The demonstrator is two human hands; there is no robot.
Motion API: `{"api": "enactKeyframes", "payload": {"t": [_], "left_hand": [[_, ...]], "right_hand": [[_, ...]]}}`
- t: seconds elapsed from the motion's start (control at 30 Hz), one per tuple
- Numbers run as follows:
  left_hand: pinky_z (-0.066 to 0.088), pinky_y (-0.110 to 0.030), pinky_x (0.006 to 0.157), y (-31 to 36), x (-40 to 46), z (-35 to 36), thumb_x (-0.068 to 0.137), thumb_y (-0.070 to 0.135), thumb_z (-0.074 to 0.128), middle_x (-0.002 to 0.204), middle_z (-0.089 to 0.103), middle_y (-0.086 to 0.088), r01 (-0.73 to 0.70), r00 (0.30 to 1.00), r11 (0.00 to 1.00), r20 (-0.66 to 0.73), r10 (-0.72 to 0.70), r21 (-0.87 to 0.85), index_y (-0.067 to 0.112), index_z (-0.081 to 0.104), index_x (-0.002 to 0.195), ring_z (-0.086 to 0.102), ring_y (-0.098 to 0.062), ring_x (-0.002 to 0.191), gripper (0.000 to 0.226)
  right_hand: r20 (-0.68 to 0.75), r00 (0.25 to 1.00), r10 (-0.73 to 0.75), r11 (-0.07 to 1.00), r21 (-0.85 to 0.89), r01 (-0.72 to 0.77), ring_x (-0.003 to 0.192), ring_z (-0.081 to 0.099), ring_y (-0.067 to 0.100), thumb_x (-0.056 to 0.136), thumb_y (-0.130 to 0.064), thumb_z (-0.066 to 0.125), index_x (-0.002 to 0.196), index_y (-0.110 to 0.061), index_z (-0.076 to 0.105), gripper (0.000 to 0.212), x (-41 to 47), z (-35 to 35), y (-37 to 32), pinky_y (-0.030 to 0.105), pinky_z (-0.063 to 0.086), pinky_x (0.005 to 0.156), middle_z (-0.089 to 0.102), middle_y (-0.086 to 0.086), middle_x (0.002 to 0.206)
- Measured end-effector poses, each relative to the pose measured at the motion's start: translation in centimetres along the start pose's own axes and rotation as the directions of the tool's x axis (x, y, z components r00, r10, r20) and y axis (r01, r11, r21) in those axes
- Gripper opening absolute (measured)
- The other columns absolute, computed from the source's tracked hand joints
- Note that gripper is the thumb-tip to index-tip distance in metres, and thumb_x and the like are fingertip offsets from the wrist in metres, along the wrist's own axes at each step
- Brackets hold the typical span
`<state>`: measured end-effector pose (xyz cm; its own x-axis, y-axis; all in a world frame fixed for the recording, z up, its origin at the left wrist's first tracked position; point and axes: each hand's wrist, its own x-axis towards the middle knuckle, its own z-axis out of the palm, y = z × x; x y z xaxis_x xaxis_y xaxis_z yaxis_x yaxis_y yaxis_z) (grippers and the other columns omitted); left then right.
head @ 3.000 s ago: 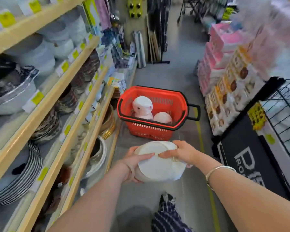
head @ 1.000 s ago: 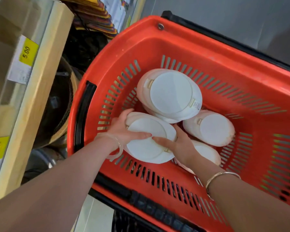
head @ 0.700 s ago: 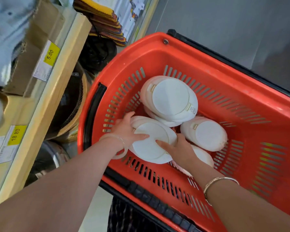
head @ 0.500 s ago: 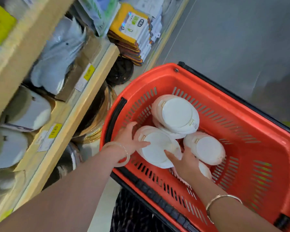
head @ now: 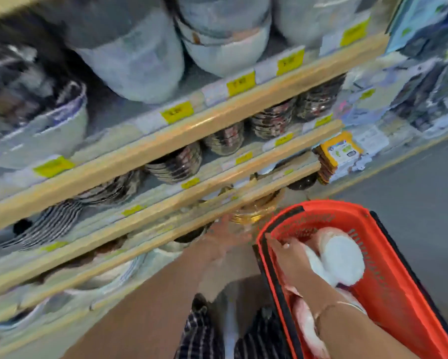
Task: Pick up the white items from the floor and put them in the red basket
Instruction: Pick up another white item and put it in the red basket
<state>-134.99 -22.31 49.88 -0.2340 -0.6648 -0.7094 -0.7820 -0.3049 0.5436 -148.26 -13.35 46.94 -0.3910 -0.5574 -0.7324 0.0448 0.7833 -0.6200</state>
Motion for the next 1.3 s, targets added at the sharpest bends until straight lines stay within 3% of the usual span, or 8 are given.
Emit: {"api": "enactKeyframes", "payload": {"t": [0.2,0.33,0.47,0.6,0.77,0.9,1.07,1.3], "left_hand": [[0.044,-0.027,0.09,-9.2,-8.3,-8.3,0.084,0.036,0.065,0.132,0.051,-0.008,0.071,0.965,0.972,-0.232,-0.125,-0.225,0.017,0.03,0.142,0.054,-0.023,0.113,0.071],[0.036,0.0,0.05,-17.4,-14.1,-12.1,0.089,0.036,0.059,0.116,0.055,-0.005,0.068,0.922,0.913,-0.325,-0.211,-0.402,0.014,0.03,0.142,0.048,-0.01,0.074,0.064],[0.048,-0.017,0.079,-28.3,-21.3,-14.6,0.086,0.031,0.063,0.134,0.049,-0.014,0.07,0.815,0.797,-0.426,-0.393,-0.6,0.009,0.036,0.138,0.052,-0.023,0.108,0.062],[0.048,-0.032,0.079,-39.5,-30.6,-16.4,0.086,0.031,0.064,0.113,0.057,-0.015,0.068,0.684,0.628,-0.423,-0.595,-0.775,0.01,0.04,0.135,0.058,-0.027,0.092,0.059],[0.048,-0.034,0.081,-51.2,-41.2,-18.2,0.084,0.032,0.067,0.123,0.053,-0.018,0.072,0.545,0.528,-0.41,-0.731,-0.846,0.011,0.038,0.137,0.059,-0.033,0.104,0.064],[0.04,-0.026,0.051,-57.5,-45.5,-20.2,0.085,0.035,0.064,0.085,0.052,-0.006,-0.001,0.489,0.438,-0.383,-0.784,-0.899,0.012,0.039,0.136,0.044,-0.014,0.06,0.061],[0.045,-0.031,0.068,-65.8,-48.6,-23.6,0.084,0.04,0.064,0.103,0.051,-0.01,-0.081,0.452,0.344,-0.342,-0.824,-0.936,0.014,0.039,0.136,0.052,-0.022,0.084,0.063],[0.048,-0.032,0.071,-79.2,-52.9,-32.2,0.084,0.042,0.063,0.083,0.053,-0.005,-0.131,0.319,0.237,-0.268,-0.909,-0.963,0.014,0.042,0.134,0.053,-0.025,0.087,0.061]], "right_hand": [[0.223,0.963,-0.15,0.956,-0.215,0.199,0.099,0.055,0.03,0.087,-0.048,0.059,0.115,-0.012,0.054,0.046,-6.5,10.3,-6.3,0.038,0.044,0.084,0.057,0.011,0.103],[0.363,0.911,-0.196,0.889,-0.325,0.321,0.11,0.055,0.032,0.091,-0.039,0.058,0.13,-0.003,0.05,0.054,-12.1,18.6,-7.9,0.034,0.042,0.086,0.059,0.013,0.118],[0.489,0.85,-0.196,0.782,-0.445,0.436,0.121,0.051,0.033,0.086,-0.049,0.06,0.13,-0.001,0.052,0.066,-18.6,29.0,-6.1,0.038,0.044,0.098,0.055,0.016,0.132],[0.655,0.739,-0.157,0.647,-0.498,0.578,0.096,0.052,0.022,0.087,-0.049,0.058,0.119,0.0,0.056,0.058,-26.8,39.9,-2.7,0.032,0.044,0.085,0.054,0.013,0.106],[0.783,0.614,-0.1,0.512,-0.489,0.707,0.116,0.053,0.031,0.088,-0.047,0.058,0.129,-0.005,0.049,0.059,-37.6,50.9,1.4,0.043,0.049,0.093,0.054,0.014,0.129],[0.828,0.56,-0.037,0.44,-0.489,0.753,0.104,0.051,0.025,0.085,-0.052,0.059,0.129,-0.01,0.048,0.062,-43.2,57.8,4.0,0.043,0.051,0.091,0.052,0.009,0.124],[0.864,0.502,0.046,0.369,-0.481,0.795,0.099,0.051,0.024,0.087,-0.047,0.059,0.129,-0.008,0.045,0.06,-47.2,67.4,5.3,0.04,0.05,0.084,0.052,0.008,0.109],[0.891,0.432,0.138,0.307,-0.453,0.837,0.106,0.05,0.026,0.086,-0.05,0.06,0.137,-0.011,0.041,0.067,-52.8,85.2,4.4,0.037,0.049,0.07,0.049,0.007,0.119]]}}
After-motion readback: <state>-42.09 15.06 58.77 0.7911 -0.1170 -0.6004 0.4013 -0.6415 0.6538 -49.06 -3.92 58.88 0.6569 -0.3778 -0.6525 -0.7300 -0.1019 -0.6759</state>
